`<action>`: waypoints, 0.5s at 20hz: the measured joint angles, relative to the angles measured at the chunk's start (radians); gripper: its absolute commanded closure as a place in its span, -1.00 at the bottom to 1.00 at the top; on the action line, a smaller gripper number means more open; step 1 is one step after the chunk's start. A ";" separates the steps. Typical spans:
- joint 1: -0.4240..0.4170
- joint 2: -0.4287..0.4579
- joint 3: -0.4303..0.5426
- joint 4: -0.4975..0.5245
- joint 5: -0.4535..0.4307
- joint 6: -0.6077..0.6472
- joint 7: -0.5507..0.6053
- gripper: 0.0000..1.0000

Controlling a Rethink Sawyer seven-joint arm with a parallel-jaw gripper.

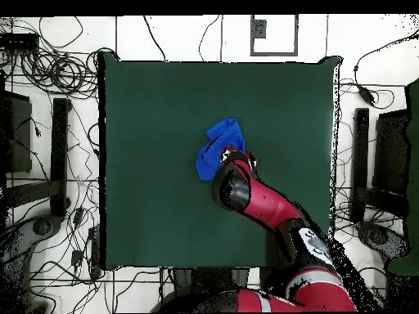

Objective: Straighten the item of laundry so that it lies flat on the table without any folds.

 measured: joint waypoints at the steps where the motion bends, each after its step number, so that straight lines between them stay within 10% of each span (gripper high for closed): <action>1: 0.000 -0.005 0.000 0.009 -0.001 -0.009 0.000 -1.00; 10: -0.015 -0.015 -0.001 0.079 -0.031 -0.129 0.000 -1.00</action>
